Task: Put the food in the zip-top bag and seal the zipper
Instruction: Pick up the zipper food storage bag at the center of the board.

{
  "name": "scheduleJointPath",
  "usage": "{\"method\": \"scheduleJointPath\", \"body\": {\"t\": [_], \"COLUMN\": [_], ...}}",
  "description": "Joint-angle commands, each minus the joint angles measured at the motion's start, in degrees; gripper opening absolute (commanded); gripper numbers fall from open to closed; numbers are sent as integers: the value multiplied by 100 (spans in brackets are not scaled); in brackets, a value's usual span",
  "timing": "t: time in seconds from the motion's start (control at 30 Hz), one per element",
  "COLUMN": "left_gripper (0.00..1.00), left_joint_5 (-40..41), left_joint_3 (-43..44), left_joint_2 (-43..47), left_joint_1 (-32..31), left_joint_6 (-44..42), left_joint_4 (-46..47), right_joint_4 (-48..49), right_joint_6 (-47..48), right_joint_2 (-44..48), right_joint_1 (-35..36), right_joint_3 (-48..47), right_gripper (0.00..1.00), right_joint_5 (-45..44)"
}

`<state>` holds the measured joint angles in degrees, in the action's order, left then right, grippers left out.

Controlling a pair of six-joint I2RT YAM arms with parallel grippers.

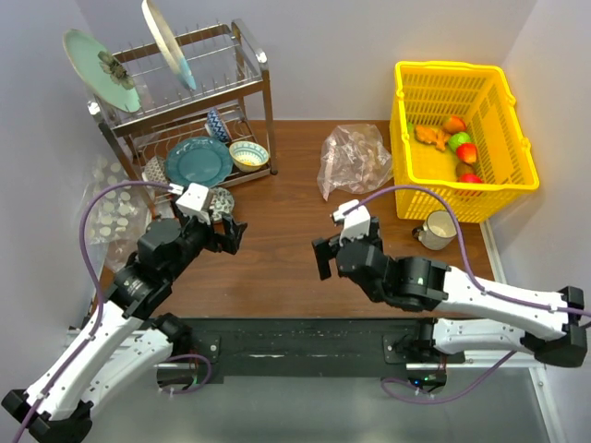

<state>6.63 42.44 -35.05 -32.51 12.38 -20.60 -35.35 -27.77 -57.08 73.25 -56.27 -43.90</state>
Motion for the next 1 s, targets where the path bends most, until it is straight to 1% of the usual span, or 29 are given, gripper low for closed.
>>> {"method": "scheduleJointPath", "body": {"t": [0.0,0.03,0.07,0.13,0.17,0.2,0.23,0.27,0.37,0.43,0.47,0.53,0.57,0.6,0.63,0.67,0.7,0.83,0.97], "left_gripper": [98,98,98,98,98,98,98,98,98,98,98,98,98,98,98,98,98,98,98], "left_joint_5": [-74,-92,-92,-110,-118,-118,-145,-145,-162,-180,-189,-206,-206,-215,-215,-215,-224,-224,-224], "left_joint_3": [116,125,125,125,125,116,107,107,107,125,116,116,116,116,116,107,116,116,116], "left_joint_2": [59,77,77,121,130,156,182,200,244,262,270,297,305,314,323,332,332,297,288], "left_joint_1": [43,52,52,52,52,52,52,52,52,43,52,52,52,52,52,52,52,52,52], "left_joint_6": [-104,-104,-104,-104,-104,-104,-104,-96,-78,-87,-87,-96,-96,-96,-104,-104,-104,-113,-122], "left_joint_4": [232,223,232,214,223,223,223,223,206,206,206,197,188,179,179,188,188,179,170], "right_joint_4": [607,661,722,1012,1126,1319,1381,1434,1593,1619,1619,1602,1584,1584,1567,1541,1488,1417,1330], "right_joint_6": [359,386,395,448,465,465,465,465,509,606,702,799,878,905,922,992,1019,1238,1528], "right_joint_2": [-512,-645,-777,-1190,-1339,-1480,-1821,-1990,-2745,-3341,-3571,-3923,-4308,-4477,-4670,-4959,-5136,-5743,-6314], "right_joint_1": [-846,-1048,-1459,-1822,-2163,-2349,-2507,-2813,-3254,-3414,-3571,-3677,-3782,-3844,-3906,-4037,-4090,-4302,-4442], "right_joint_3": [-550,-613,-718,-780,-841,-885,-947,-1130,-1578,-1851,-2131,-2413,-2676,-2809,-2950,-3229,-3371,-3908,-4303], "right_gripper": [99,99,99,99,98,98,97,96,93,92,89,88,87,86,84,79,78,77,75], "right_joint_5": [695,864,1066,1530,1664,1805,2145,2262,2482,2527,2596,2571,2588,2640,2702,2755,2842,2835,2554]}}
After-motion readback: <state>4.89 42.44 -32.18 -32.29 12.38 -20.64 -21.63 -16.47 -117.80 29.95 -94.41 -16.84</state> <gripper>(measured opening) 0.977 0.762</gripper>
